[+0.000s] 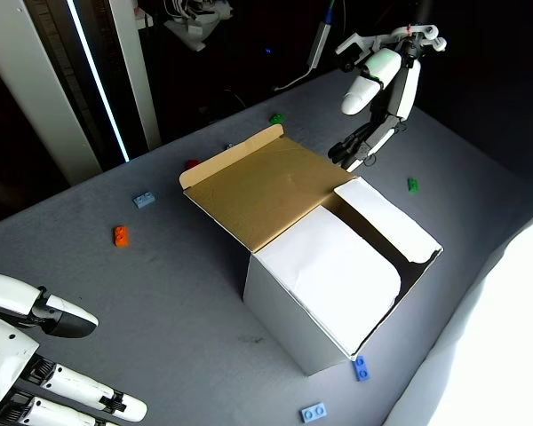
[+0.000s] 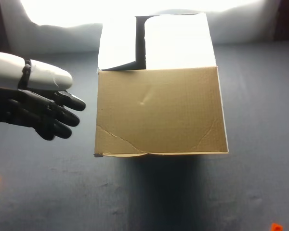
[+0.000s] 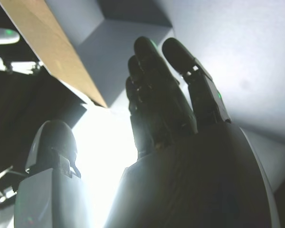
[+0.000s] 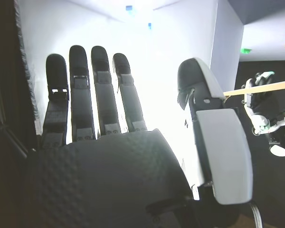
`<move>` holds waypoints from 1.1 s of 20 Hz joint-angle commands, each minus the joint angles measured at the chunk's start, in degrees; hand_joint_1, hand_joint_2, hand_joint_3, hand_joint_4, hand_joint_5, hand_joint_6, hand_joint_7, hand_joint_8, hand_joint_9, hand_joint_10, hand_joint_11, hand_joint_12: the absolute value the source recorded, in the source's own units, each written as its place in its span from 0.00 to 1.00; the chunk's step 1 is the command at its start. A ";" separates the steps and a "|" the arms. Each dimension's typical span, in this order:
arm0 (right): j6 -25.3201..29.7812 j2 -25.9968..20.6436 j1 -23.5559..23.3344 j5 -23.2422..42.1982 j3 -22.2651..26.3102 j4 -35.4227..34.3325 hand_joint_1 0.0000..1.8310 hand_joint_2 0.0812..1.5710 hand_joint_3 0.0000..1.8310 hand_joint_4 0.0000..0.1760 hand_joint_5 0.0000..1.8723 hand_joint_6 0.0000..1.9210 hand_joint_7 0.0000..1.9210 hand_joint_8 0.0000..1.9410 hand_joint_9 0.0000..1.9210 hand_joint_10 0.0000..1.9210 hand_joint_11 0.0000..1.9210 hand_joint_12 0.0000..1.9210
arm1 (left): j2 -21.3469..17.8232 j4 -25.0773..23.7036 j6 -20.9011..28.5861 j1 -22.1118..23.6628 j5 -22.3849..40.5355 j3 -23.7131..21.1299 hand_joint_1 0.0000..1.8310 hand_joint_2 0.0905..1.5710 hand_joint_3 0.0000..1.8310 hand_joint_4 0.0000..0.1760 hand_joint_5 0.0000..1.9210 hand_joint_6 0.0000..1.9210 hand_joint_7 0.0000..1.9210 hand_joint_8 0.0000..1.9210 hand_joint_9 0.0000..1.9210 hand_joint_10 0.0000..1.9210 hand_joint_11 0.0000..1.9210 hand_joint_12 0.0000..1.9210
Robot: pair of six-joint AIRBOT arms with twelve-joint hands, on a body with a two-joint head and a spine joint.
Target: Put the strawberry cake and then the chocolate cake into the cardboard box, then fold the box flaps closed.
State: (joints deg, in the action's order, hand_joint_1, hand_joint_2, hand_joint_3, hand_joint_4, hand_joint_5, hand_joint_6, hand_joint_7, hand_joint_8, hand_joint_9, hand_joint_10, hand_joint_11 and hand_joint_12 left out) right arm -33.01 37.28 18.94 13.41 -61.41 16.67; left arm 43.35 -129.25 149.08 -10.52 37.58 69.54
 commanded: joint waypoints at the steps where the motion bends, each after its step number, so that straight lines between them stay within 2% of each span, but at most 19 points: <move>1: 0.02 -1.03 -0.27 5.32 -0.17 -0.89 0.14 0.81 0.00 0.00 0.19 0.01 0.21 0.00 0.15 0.21 0.00 0.64 | -0.51 3.05 0.68 0.22 -1.52 -0.17 0.27 0.68 0.00 0.00 0.28 0.00 0.37 0.00 0.42 0.01 0.13 0.66; 7: 0.02 -1.03 -0.28 5.32 -0.17 -0.88 0.14 0.81 0.00 0.00 0.18 0.00 0.20 0.00 0.14 0.20 0.00 0.64 | -0.50 3.36 0.93 -0.08 -1.38 -2.69 0.25 0.68 0.00 0.00 0.28 0.00 0.36 0.00 0.41 0.00 0.12 0.67; 9: 0.02 -1.02 -0.28 5.32 -0.17 -0.88 0.15 0.81 0.00 0.00 0.18 0.00 0.20 0.00 0.15 0.20 0.00 0.63 | -0.44 3.36 1.01 -0.30 -1.64 -3.54 0.28 0.67 0.00 0.00 0.28 0.00 0.36 0.00 0.41 0.00 0.11 0.67; 13: 0.02 -0.99 -0.27 5.32 -0.16 -0.88 0.15 0.81 0.00 0.00 0.18 0.00 0.21 0.00 0.16 0.20 0.00 0.67 | -0.07 3.96 1.47 -0.57 -2.58 -5.18 0.27 0.68 0.00 0.00 0.29 0.00 0.36 0.00 0.41 0.00 0.11 0.67; 15: 0.02 -0.99 -0.27 5.32 -0.17 -0.88 0.15 0.81 0.00 0.00 0.16 0.00 0.19 0.00 0.14 0.20 0.00 0.65 | 0.25 4.32 1.47 -0.72 -3.03 -5.89 0.27 0.68 0.00 0.00 0.28 0.00 0.36 0.00 0.41 0.00 0.11 0.67; 22: 0.02 -0.99 -0.27 5.33 -0.17 -0.88 0.12 0.81 0.00 0.00 0.18 0.01 0.21 0.00 0.15 0.20 0.00 0.65 | 1.57 5.16 1.39 -1.69 -8.44 -5.57 0.27 0.68 0.00 0.00 0.29 0.00 0.36 0.00 0.41 0.00 0.12 0.68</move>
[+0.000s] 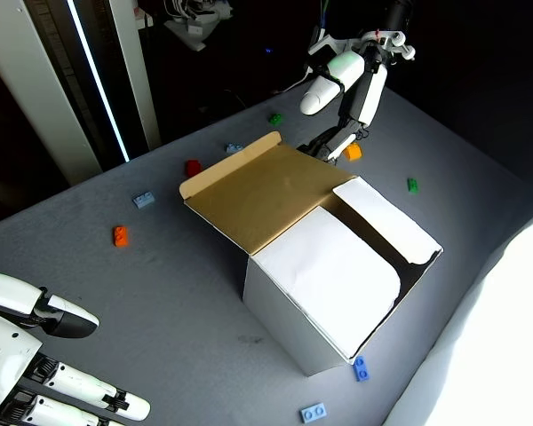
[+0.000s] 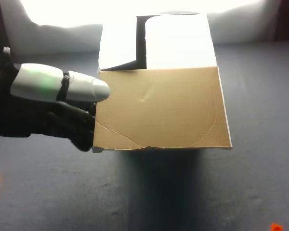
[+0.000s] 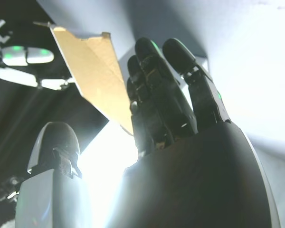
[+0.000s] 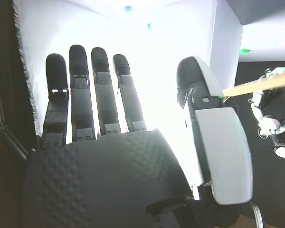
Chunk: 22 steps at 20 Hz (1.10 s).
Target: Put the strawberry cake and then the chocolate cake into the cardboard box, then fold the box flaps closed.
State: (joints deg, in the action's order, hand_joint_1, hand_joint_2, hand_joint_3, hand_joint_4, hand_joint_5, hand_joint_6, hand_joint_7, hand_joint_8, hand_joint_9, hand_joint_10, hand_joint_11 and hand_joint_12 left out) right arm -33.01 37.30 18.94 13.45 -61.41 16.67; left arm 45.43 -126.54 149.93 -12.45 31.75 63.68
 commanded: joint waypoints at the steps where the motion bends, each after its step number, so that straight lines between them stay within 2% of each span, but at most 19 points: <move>1: 0.02 -1.01 -0.27 5.28 -0.17 -0.88 0.12 0.81 0.00 0.00 0.18 0.01 0.21 0.00 0.15 0.20 0.00 0.64 | -0.47 2.46 0.54 0.07 -2.58 0.72 0.28 0.68 0.00 0.00 0.29 0.00 0.36 0.00 0.41 0.00 0.11 0.68; 7: 0.02 -1.02 -0.27 5.27 -0.17 -0.88 0.14 0.81 0.00 0.00 0.19 0.01 0.21 0.00 0.14 0.20 0.00 0.63 | -0.41 3.74 0.57 0.12 -1.24 1.77 0.28 0.68 0.00 0.00 0.29 0.00 0.36 0.00 0.41 0.00 0.12 0.67; 12: 0.02 -1.02 -0.24 5.00 -0.17 -0.88 0.13 0.81 0.00 0.00 0.19 0.01 0.21 0.00 0.15 0.19 0.00 0.63 | -0.42 4.21 0.56 2.58 0.10 1.79 0.28 0.67 0.00 0.00 0.30 0.00 0.37 0.00 0.42 0.00 0.12 0.67; 22: 0.02 -0.99 -0.25 4.62 -0.10 -0.88 0.14 0.81 0.00 0.00 0.18 0.00 0.20 0.00 0.14 0.19 0.00 0.62 | 0.25 4.44 0.59 5.36 -4.42 4.04 0.29 0.67 0.00 0.00 0.30 0.00 0.37 0.00 0.41 0.00 0.10 0.69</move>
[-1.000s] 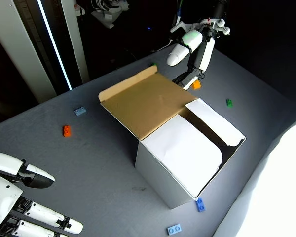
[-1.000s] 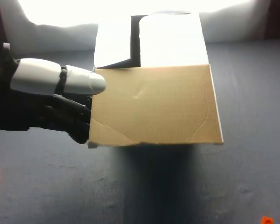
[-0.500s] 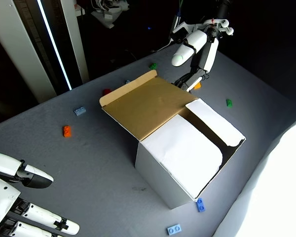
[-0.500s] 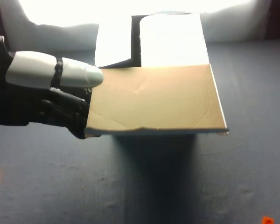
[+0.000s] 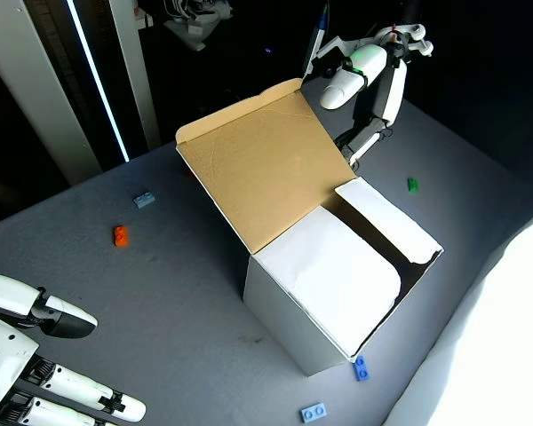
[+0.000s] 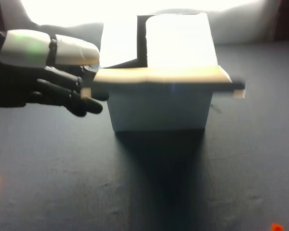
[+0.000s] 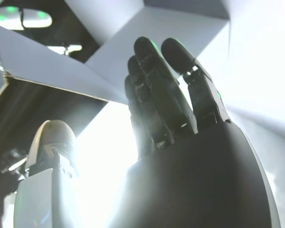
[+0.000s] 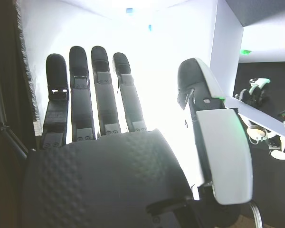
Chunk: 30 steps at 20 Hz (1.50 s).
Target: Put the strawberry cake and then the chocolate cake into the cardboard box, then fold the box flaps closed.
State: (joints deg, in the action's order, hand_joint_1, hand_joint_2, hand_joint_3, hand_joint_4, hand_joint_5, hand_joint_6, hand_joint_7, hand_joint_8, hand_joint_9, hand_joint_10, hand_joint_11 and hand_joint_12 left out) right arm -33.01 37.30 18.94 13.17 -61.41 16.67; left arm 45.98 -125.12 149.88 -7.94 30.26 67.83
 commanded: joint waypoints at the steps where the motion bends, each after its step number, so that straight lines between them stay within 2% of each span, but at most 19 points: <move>1: 0.02 -0.99 -0.25 4.85 -0.10 -0.88 0.14 0.81 0.00 0.00 0.18 0.00 0.20 0.00 0.14 0.19 0.00 0.62 | -0.07 3.36 0.64 1.09 -3.80 0.52 0.30 0.67 0.00 0.00 0.29 0.00 0.36 0.00 0.41 0.00 0.11 0.69; 10: 0.01 -1.00 -0.27 4.79 0.03 -0.88 0.15 0.81 0.00 0.00 0.18 0.00 0.20 0.00 0.15 0.18 0.00 0.64 | 0.32 3.76 3.15 1.88 -8.83 2.79 0.30 0.67 0.00 0.00 0.30 0.00 0.36 0.00 0.41 0.00 0.10 0.71; 15: 0.01 -1.01 -0.25 4.77 0.04 -0.87 0.15 0.81 0.00 0.00 0.19 0.00 0.20 0.00 0.15 0.18 0.00 0.64 | 0.32 3.75 9.45 2.95 -10.54 2.56 0.28 0.68 0.00 0.00 0.30 0.00 0.36 0.00 0.41 0.00 0.10 0.71; 23: 0.01 -1.04 -0.24 4.75 0.09 -0.87 0.13 0.82 0.00 0.00 0.17 0.00 0.20 0.00 0.16 0.18 0.00 0.64 | -1.72 2.39 9.30 4.68 -6.52 2.57 0.26 0.68 0.00 0.00 0.30 0.00 0.36 0.00 0.41 0.00 0.10 0.70; 30: 0.00 -0.97 -0.24 4.86 0.09 -0.86 0.13 0.81 0.00 0.00 0.18 0.00 0.20 0.00 0.16 0.18 0.00 0.64 | 0.19 -0.36 9.22 8.15 -6.63 3.33 0.29 0.67 0.00 0.00 0.30 0.00 0.36 0.00 0.41 0.00 0.10 0.70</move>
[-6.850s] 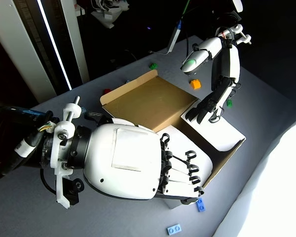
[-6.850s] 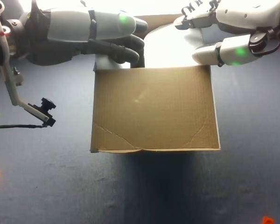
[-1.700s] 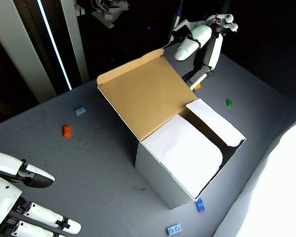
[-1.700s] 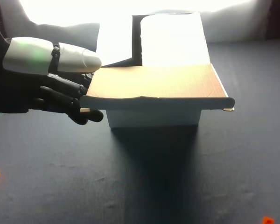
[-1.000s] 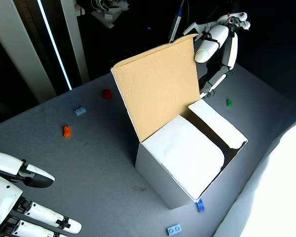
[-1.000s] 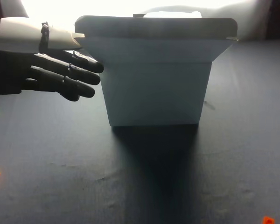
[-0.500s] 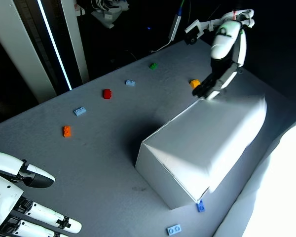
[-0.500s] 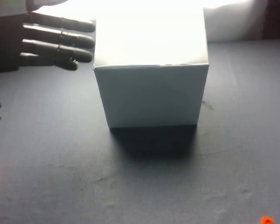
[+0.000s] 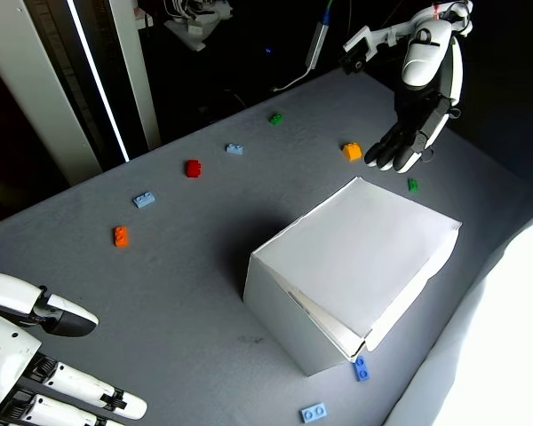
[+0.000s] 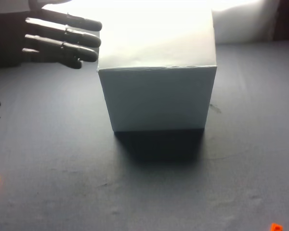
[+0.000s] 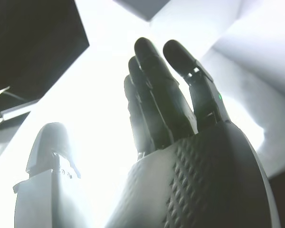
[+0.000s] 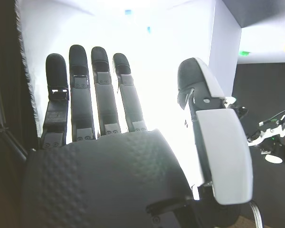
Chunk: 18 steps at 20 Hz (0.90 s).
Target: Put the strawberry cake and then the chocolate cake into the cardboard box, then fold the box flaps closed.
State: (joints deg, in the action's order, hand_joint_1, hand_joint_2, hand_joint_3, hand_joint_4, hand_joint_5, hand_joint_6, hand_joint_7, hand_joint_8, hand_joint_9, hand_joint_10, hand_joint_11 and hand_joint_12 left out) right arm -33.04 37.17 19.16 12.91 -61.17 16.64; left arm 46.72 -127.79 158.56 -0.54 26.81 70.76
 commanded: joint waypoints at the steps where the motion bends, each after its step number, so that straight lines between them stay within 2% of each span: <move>1: 0.02 -0.83 -0.47 5.17 -0.15 -0.84 0.13 0.81 0.00 0.00 0.17 0.00 0.20 0.00 0.16 0.17 0.00 0.64 | -0.21 2.12 0.54 1.05 -3.61 0.47 0.29 0.67 0.00 0.00 0.30 0.00 0.36 0.00 0.41 0.00 0.10 0.70; 5: -0.08 -0.77 -0.47 5.26 -0.15 -0.84 0.12 0.82 0.00 0.00 0.17 0.00 0.20 0.00 0.16 0.17 0.00 0.64 | 1.68 2.21 -1.15 2.30 -6.92 0.73 0.28 0.67 0.00 0.00 0.29 0.00 0.36 0.00 0.41 0.00 0.10 0.70; 9: -0.95 -0.33 -0.48 5.54 -0.16 -0.84 0.13 0.82 0.00 0.00 0.19 0.01 0.20 0.00 0.16 0.17 0.00 0.64 | 3.59 8.56 -11.36 3.12 -11.38 1.71 0.29 0.67 0.00 0.00 0.30 0.00 0.37 0.00 0.41 0.00 0.10 0.70; 11: -1.11 -0.31 -0.47 5.55 -0.15 -0.84 0.13 0.81 0.00 0.00 0.18 0.00 0.20 0.00 0.16 0.17 0.00 0.63 | 3.66 8.87 -12.61 2.92 -14.57 1.65 0.29 0.67 0.00 0.00 0.30 0.00 0.37 0.00 0.41 0.00 0.09 0.70; 14: -1.11 -0.30 -0.48 5.55 -0.16 -0.85 0.14 0.81 0.00 0.00 0.17 0.00 0.19 0.00 0.16 0.17 0.00 0.63 | 4.07 16.02 -22.47 2.87 -18.05 1.83 0.29 0.66 0.00 0.00 0.30 0.00 0.37 0.00 0.41 0.00 0.10 0.70; 17: -0.96 -0.31 -0.50 5.65 -0.17 -0.86 0.14 0.81 0.00 0.00 0.17 0.00 0.19 0.00 0.16 0.17 0.00 0.63 | 4.43 21.18 -33.27 3.38 -18.14 2.21 0.29 0.67 0.00 0.00 0.30 0.00 0.37 0.00 0.41 0.00 0.10 0.70; 18: -0.29 -0.32 -0.50 5.69 -0.21 -0.87 0.15 0.81 0.00 0.00 0.17 0.00 0.19 0.00 0.16 0.17 0.00 0.64 | 4.42 22.32 -34.96 3.28 -19.06 2.16 0.29 0.67 0.00 0.00 0.30 0.00 0.36 0.00 0.41 0.00 0.10 0.69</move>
State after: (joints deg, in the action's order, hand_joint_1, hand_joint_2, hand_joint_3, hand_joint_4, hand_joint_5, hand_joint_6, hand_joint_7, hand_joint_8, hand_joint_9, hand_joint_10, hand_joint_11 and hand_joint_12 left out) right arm -33.61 37.65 19.16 13.26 -61.17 16.67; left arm 51.57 -107.39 123.20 1.87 10.63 72.84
